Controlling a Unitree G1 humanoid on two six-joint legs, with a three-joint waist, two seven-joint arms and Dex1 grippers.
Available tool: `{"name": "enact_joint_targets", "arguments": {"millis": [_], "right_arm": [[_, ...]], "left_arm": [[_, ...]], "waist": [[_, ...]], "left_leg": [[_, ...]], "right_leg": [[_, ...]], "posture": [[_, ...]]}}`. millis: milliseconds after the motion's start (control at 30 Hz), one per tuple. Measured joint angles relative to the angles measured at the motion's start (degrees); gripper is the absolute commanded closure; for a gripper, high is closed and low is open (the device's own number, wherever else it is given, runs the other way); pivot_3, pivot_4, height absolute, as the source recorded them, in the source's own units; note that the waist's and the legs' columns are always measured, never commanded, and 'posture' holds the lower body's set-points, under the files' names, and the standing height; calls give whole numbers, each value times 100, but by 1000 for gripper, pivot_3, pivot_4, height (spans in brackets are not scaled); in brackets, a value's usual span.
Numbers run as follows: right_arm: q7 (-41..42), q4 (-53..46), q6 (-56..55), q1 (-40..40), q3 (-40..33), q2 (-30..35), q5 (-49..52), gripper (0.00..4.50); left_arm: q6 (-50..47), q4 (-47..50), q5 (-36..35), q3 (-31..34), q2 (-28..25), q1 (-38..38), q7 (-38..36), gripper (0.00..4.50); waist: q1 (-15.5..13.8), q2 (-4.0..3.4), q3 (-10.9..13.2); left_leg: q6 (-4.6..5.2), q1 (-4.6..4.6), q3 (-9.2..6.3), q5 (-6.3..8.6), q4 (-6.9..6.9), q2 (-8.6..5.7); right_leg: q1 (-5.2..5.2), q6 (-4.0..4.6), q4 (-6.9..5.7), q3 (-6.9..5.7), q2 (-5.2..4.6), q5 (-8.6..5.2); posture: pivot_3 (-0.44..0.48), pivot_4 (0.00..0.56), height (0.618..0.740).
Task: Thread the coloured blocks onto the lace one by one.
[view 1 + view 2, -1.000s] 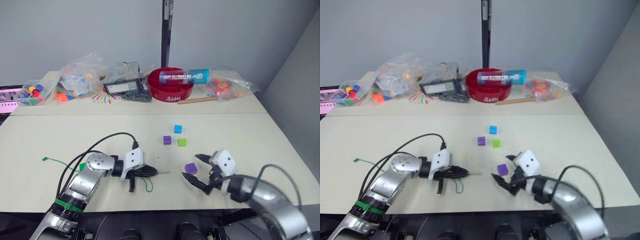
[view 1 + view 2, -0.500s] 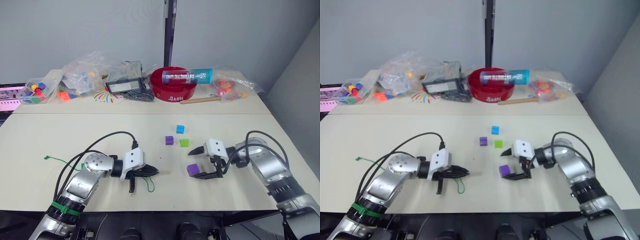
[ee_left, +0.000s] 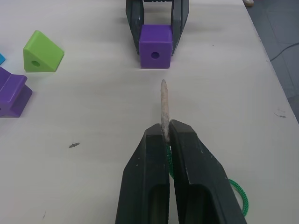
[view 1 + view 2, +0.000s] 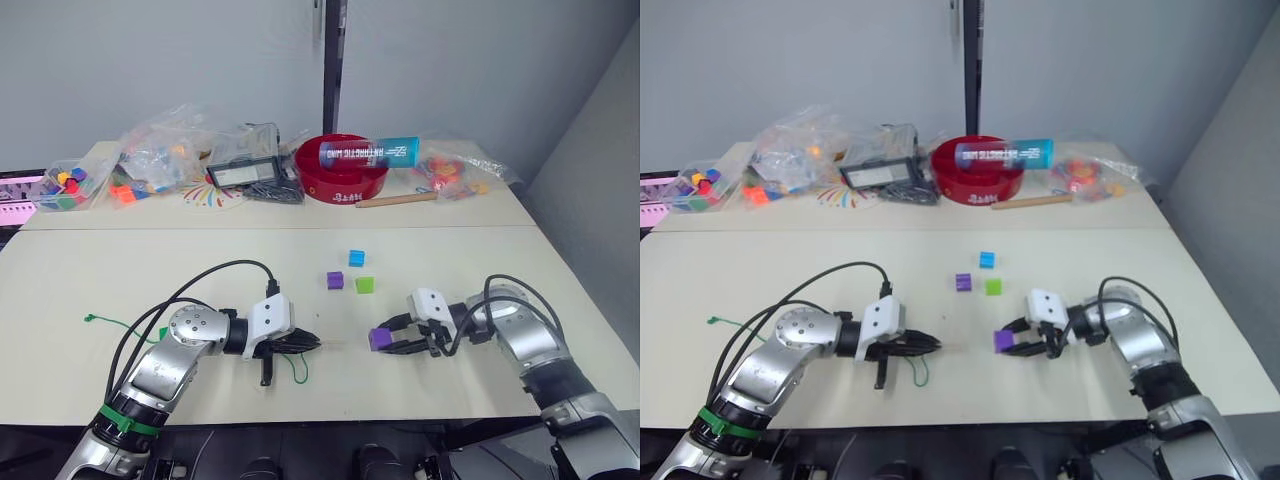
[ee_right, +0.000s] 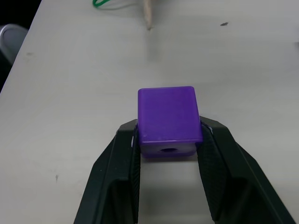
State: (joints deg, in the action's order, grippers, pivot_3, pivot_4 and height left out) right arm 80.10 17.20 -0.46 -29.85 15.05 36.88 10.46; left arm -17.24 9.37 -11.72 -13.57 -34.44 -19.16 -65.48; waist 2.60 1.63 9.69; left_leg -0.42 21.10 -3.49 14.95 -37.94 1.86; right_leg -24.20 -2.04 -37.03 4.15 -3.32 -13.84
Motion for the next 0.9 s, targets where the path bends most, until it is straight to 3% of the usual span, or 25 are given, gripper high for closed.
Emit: {"name": "enact_joint_targets", "arguments": {"millis": [233,900], "right_arm": [[-543,-794,573,398,-1,-257,-23,3320],[-670,-1048,840,423,59,-263,-73,3320]], "left_arm": [[-19,-26,61,-120,69,-58,99,4500],[-18,-300,350,-455,272,-406,262,4500]], "waist": [[-14,0,0],[-9,0,0]], "left_leg": [[0,1,-1,0,-1,-1],[0,1,-1,0,-1,-1]], "right_leg": [[0,0,0,-1,0,0],[0,0,-1,-1,0,0]], "posture": [[0,150,731],[0,150,731]]}}
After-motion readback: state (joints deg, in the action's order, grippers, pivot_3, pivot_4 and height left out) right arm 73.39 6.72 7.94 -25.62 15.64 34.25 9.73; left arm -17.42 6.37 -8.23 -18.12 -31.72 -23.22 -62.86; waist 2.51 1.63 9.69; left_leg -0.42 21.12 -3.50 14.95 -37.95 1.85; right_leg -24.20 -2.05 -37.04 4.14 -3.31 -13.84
